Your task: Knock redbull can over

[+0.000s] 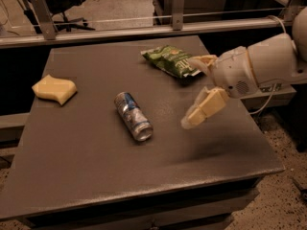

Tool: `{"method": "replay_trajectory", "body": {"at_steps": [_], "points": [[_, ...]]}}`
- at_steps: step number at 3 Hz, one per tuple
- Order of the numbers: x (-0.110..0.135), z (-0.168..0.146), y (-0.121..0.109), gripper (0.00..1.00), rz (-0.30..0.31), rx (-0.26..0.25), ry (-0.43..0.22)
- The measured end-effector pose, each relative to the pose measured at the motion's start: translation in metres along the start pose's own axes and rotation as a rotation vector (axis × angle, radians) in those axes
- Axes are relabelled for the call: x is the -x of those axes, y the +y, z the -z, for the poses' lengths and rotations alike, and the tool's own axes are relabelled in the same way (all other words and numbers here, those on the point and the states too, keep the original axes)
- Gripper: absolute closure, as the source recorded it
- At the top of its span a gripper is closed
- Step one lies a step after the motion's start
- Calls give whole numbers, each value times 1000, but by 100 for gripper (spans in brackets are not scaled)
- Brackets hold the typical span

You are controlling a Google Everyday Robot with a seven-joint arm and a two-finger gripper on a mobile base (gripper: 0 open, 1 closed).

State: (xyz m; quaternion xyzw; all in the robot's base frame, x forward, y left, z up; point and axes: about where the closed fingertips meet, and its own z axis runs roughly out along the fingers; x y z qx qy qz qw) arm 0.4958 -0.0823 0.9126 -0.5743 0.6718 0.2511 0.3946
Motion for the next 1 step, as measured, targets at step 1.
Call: {"method": "replay_trajectory", "body": {"at_steps": [1], "points": [[3,2,3,0,12,9,1]]}}
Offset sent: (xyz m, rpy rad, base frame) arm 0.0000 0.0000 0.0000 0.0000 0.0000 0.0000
